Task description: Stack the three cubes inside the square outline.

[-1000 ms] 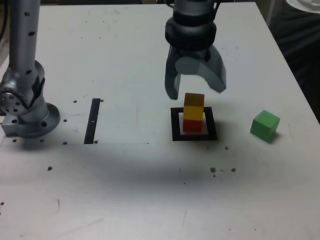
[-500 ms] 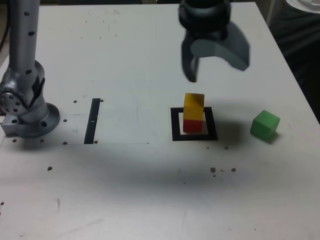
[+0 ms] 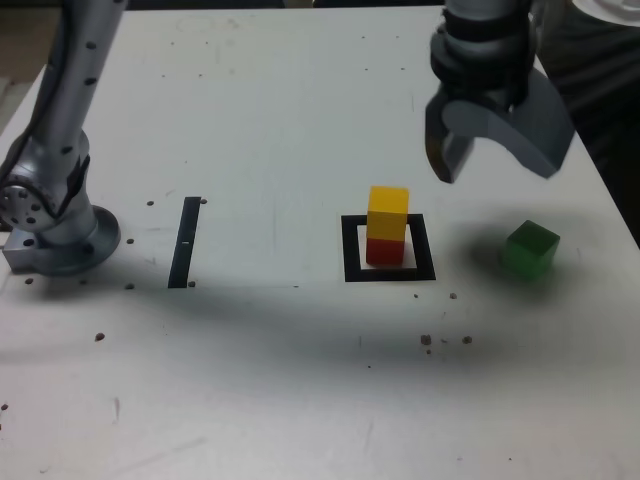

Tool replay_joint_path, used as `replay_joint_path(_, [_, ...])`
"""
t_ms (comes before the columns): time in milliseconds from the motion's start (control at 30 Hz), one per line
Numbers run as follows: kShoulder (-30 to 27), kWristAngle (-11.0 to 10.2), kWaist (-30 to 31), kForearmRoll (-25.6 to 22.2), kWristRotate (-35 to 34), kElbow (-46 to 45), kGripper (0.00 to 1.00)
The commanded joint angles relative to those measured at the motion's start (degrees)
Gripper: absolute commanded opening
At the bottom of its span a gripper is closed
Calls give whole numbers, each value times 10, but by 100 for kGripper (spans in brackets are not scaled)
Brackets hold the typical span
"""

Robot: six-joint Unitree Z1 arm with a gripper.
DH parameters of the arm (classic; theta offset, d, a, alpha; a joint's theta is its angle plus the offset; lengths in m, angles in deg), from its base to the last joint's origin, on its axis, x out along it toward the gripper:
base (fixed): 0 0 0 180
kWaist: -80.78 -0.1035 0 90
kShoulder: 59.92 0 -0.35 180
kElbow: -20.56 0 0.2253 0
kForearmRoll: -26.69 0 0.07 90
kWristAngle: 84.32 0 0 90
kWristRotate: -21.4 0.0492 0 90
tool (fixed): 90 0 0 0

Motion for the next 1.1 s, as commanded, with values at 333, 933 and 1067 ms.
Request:
replay_joint_path(333, [64, 1, 13, -13, 58, 62, 100])
replay_joint_path(933, [147, 18, 35, -35, 63, 130, 93])
replay_joint_path(1067, [159, 22, 37, -32, 59, 138, 85])
